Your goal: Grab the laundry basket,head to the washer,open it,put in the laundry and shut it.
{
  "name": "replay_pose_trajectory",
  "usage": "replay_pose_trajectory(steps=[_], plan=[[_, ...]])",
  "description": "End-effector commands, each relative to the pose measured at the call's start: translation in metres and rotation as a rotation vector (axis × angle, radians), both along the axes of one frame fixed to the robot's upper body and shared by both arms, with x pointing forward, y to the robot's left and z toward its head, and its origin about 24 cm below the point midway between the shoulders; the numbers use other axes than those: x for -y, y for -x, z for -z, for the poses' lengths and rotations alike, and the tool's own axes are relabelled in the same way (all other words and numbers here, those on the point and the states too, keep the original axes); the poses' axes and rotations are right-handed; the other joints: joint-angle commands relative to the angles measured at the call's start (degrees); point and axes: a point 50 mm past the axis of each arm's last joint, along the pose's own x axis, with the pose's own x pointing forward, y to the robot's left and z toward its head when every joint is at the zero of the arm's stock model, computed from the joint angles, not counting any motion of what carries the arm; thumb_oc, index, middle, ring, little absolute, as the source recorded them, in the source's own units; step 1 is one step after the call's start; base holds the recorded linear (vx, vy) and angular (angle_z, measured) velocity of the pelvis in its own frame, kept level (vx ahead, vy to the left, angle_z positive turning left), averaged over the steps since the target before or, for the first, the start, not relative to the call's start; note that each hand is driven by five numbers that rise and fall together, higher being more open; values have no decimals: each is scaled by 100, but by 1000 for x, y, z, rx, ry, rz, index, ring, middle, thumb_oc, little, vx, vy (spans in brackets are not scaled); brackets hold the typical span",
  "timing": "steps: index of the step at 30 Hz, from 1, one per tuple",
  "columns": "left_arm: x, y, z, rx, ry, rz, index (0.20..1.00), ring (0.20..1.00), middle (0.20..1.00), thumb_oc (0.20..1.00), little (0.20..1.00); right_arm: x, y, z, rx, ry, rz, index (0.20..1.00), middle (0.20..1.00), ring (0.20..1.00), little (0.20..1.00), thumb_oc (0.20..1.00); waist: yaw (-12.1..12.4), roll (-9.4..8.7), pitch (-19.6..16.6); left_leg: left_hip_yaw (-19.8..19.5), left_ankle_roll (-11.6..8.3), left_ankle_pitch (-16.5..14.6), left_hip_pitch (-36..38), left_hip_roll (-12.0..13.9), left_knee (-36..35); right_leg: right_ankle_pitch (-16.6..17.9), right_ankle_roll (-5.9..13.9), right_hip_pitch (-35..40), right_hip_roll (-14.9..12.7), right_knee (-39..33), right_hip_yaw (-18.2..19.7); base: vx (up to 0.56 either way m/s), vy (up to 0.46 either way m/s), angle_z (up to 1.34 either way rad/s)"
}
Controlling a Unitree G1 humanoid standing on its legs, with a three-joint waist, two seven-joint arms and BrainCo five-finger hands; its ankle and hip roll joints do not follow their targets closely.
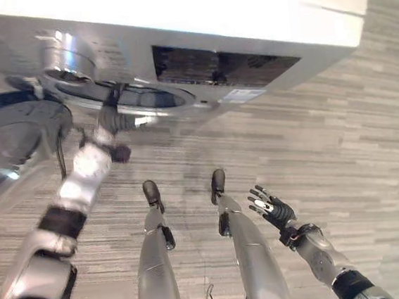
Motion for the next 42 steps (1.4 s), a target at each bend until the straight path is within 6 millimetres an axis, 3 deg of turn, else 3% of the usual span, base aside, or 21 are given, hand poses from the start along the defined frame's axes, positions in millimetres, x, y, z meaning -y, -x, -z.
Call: replay_pose_trajectory(steps=[1, 2, 3, 4, 5, 10, 13, 19, 25, 27, 28, 29, 32, 33, 35, 36, 37, 38, 40, 41, 42], plan=[[0, 6, 26, -73, 6, 21, 1000, 1000, 1000, 1000, 1000, 23, 31, 19, -89, 104, 54, 1000, 1000, 1000, 1000, 1000, 69, 89, -479, -291, -479, 68, -137, 387, -23, -733, 598, 838, -416, 140, -137, 54, 14, 4], [2, 19, 50, -149, 48, 24, 1000, 1000, 1000, 1000, 1000, 25, 35, 23, -114, 118, 64, 1000, 1000, 1000, 1000, 1000, 110, 128, -517, -283, -476, 89, 2, 386, -87, -746, 589, 949, -407, 108, -141, 92, -12, 1], [7, 45, 98, -314, 134, 15, 1000, 1000, 1000, 1000, 1000, 33, 45, 34, -181, 151, 90, 1000, 1000, 1000, 1000, 1000, 176, 194, -612, -273, -491, 170, 351, 390, -311, -757, 583, 1253, -381, -10, -187, 122, -5, -4], [10, 57, 118, -387, 156, 10, 1000, 1000, 1000, 1000, 1000, 36, 52, 41, -227, 165, 114, 1000, 1000, 1000, 1000, 1000, 202, 239, -673, -262, -498, 217, 524, 390, -434, -765, 579, 1415, -368, -74, -207, 91, -16, 1], [10, 57, 118, -388, 156, 10, 1000, 1000, 1000, 1000, 1000, 37, 52, 42, -227, 165, 114, 1000, 1000, 1000, 1000, 1000, 202, 241, -666, -261, -500, 222, 542, 390, -446, -763, 579, 1430, -366, -81, -209, 74, -10, 11], [9, 135, 213, -804, 168, -101, 1000, 1000, 1000, 1000, 1000, 58, 101, 78, -490, 267, 206, 1000, 1000, 1000, 1000, 1000, 300, 405, -1011, -236, -451, 451, 1304, 395, -864, -588, 553, 2187, -291, -469, -336, 60, 7, 15], [7, 181, 254, -1039, 108, -217, 1000, 1000, 1000, 1000, 1000, 69, 128, 93, -650, 318, 282, 1000, 1000, 1000, 1000, 1000, 304, 440, -1241, -267, -441, 430, 1680, 405, -960, -580, 562, 2541, -287, -583, -364, 95, -17, 14], [-12, 263, 282, -1339, 165, -462, 1000, 1000, 1000, 1000, 1000, 104, 153, 90, -739, 337, 492, 1000, 1000, 1000, 1000, 1000, 361, 486, -1891, -240, -420, 238, 2422, 349, -1054, -546, 632, 3283, -337, -837, -402, 130, -10, 0], [-21, 281, 283, -1355, 240, -548, 1000, 1000, 1000, 1000, 1000, 139, 135, 63, -587, 360, 627, 1000, 1000, 1000, 1000, 1000, 415, 437, -2176, -186, -353, 10, 2808, 263, -1054, -574, 714, 3596, -409, -855, -328, 104, 11, -9], [-19, 279, 282, -1340, 254, -555, 1000, 1000, 1000, 1000, 1000, 161, 100, 27, -381, 436, 655, 1000, 1000, 1000, 1000, 1000, 413, 402, -2291, -178, -334, -71, 2922, 212, -1054, -563, 757, 3730, -461, -884, -372, 73, 31, -8], [-19, 279, 282, -1340, 254, -555, 1000, 1000, 1000, 1000, 1000, 161, 100, 27, -382, 437, 656, 1000, 1000, 1000, 1000, 1000, 413, 403, -2286, -178, -333, -74, 2930, 210, -1054, -564, 759, 3739, -463, -886, -374, 88, 55, 2], [-16, 278, 283, -1341, 247, -536, 1000, 1000, 1000, 1000, 1000, 173, 74, -8, -205, 501, 672, 1000, 1000, 1000, 1000, 1000, 393, 384, -2338, -157, -305, -154, 3001, 168, -1054, -542, 791, 3797, -502, -910, -390, 70, 62, -2], [-11, 274, 283, -1334, 247, -518, 1000, 1000, 1000, 1000, 1000, 177, 30, -69, 85, 580, 703, 1000, 1000, 1000, 1000, 1000, 419, 354, -2382, -131, -237, -304, 3113, 90, -1054, -495, 852, 3845, -580, -921, -357, 58, 77, -3], [-11, 274, 283, -1334, 247, -518, 1000, 1000, 1000, 1000, 1000, 177, 30, -69, 85, 580, 703, 1000, 1000, 1000, 1000, 1000, 422, 354, -2377, -127, -236, -307, 3118, 88, -1054, -496, 854, 3847, -582, -920, -354, 36, 55, -9], [-10, 272, 284, -1331, 251, -519, 1000, 1000, 1000, 1000, 1000, 171, 3, -117, 291, 626, 711, 1000, 1000, 1000, 1000, 1000, 463, 326, -2380, -96, -168, -413, 3218, 14, -1054, -437, 912, 3853, -666, -843, -306, 63, 125, -5], [-10, 270, 283, -1330, 254, -526, 1000, 1000, 1000, 1000, 1000, 158, -17, -163, 494, 654, 726, 1000, 1000, 1000, 1000, 1000, 516, 295, -2379, -71, -80, -505, 3311, -58, -1054, -409, 949, 3830, -743, -689, -265, 56, 133, -4], [-10, 270, 283, -1329, 254, -526, 1000, 1000, 1000, 1000, 1000, 158, -17, -163, 495, 654, 727, 1000, 1000, 1000, 1000, 1000, 519, 296, -2381, -67, -76, -488, 3296, -58, -1054, -388, 947, 3815, -742, -697, -259, 86, 174, -14], [-10, 267, 283, -1322, 247, -523, 1000, 1000, 1000, 1000, 1000, 142, -24, -205, 686, 701, 739, 1000, 1000, 1000, 1000, 1000, 574, 251, -2373, -72, 10, -579, 3383, -153, -1040, -303, 998, 3826, -842, -512, -279, 84, 136, -13], [-11, 265, 282, -1322, 225, -510, 1000, 1000, 1000, 1000, 1000, 132, -30, -241, 830, 766, 746, 1000, 1000, 1000, 1000, 1000, 642, 196, -2391, -93, 90, -675, 3460, -262, -1001, -132, 1067, 3837, -962, -312, -281, 82, 148, -2], [-11, 265, 282, -1321, 226, -510, 1000, 1000, 1000, 1000, 1000, 132, -30, -242, 832, 766, 746, 1000, 1000, 1000, 1000, 1000, 641, 198, -2400, -88, 96, -647, 3437, -264, -1011, -102, 1065, 3814, -961, -329, -275, 61, 181, 3], [-9, 261, 282, -1321, 193, -470, 1000, 1000, 1000, 1000, 1000, 118, -36, -272, 956, 802, 706, 1000, 1000, 1000, 1000, 1000, 711, 151, -2397, -142, 192, -743, 3505, -376, -967, 64, 1101, 3798, -1072, -51, -271, 58, 185, 6]])
